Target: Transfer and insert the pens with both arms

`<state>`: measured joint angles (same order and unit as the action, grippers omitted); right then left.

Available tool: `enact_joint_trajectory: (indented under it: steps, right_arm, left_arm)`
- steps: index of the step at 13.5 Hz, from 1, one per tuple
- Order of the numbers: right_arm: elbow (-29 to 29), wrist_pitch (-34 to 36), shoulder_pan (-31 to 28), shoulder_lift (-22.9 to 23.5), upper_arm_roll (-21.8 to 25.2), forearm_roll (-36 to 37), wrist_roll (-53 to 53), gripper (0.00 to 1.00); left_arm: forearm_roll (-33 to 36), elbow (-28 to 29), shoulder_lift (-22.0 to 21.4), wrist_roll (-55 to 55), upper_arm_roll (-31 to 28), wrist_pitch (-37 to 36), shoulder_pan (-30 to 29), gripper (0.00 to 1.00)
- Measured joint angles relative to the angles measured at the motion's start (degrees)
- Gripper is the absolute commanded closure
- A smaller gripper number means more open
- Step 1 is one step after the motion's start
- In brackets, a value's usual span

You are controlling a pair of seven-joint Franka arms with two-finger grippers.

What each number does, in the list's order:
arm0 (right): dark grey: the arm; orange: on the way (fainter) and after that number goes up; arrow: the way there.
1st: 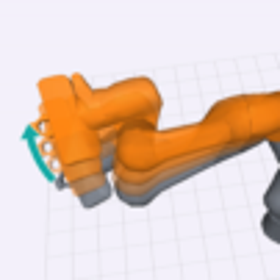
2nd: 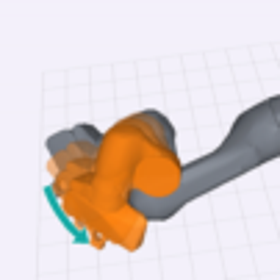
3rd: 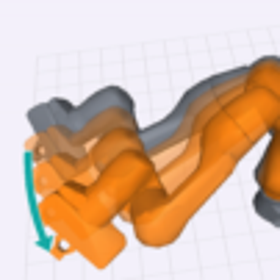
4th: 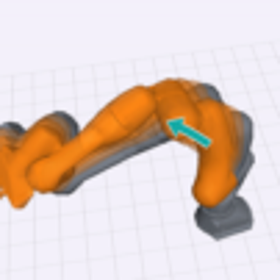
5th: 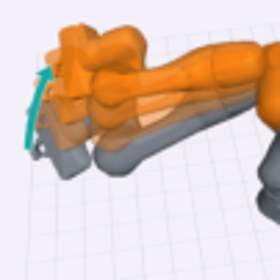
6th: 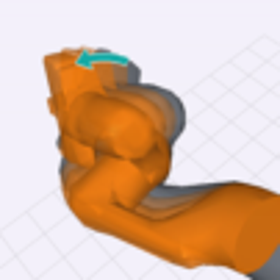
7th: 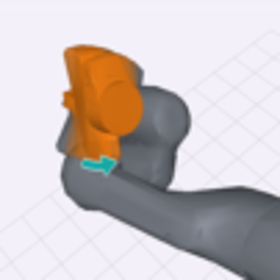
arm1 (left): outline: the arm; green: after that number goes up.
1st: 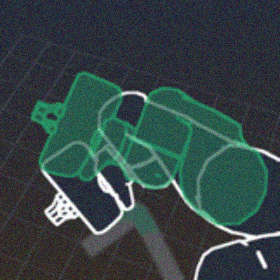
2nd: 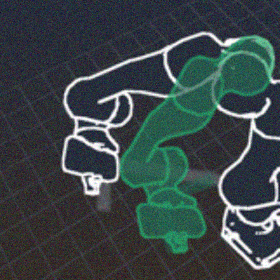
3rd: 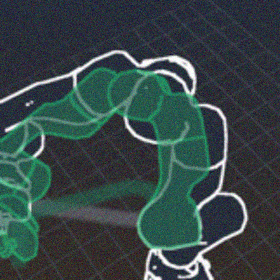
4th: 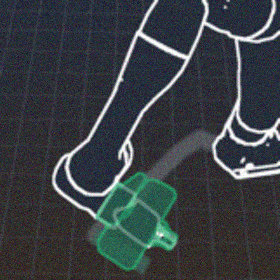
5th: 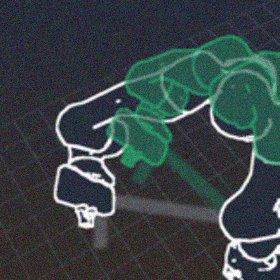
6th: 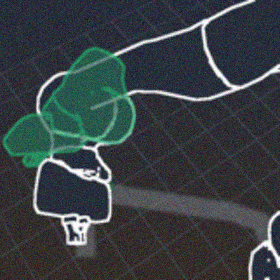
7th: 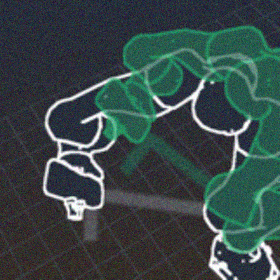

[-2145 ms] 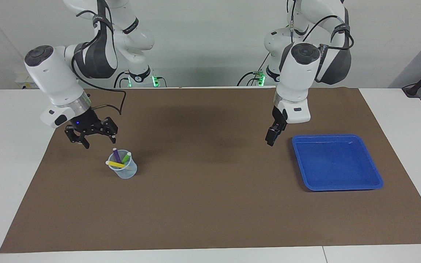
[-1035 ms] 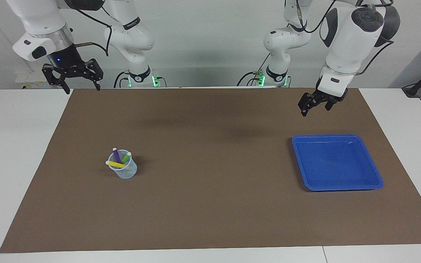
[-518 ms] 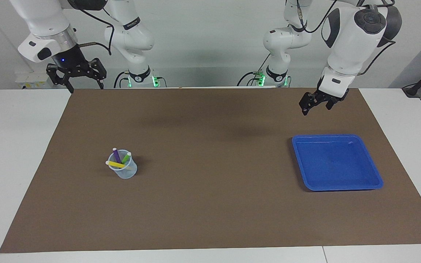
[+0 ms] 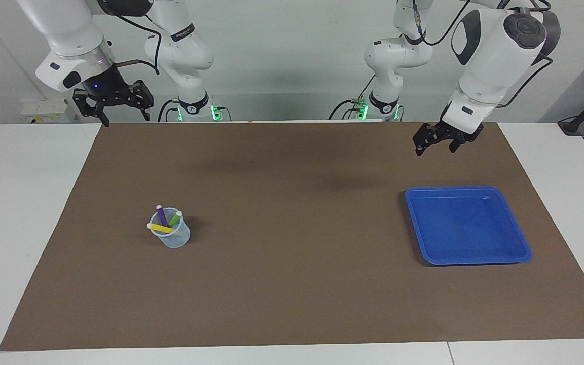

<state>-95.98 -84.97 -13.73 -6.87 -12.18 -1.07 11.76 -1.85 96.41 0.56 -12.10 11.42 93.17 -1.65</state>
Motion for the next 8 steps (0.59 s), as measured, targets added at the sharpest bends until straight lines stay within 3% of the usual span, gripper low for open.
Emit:
enact_joint_trajectory:
  steps: [8]
  right_arm:
    - [0.07, 1.75, 0.02, -0.37, -0.01, 0.00, 0.00, 0.00]
  left_arm:
    - [-0.07, -0.03, -0.06, 0.16, -0.02, 0.04, 0.30, 0.00]
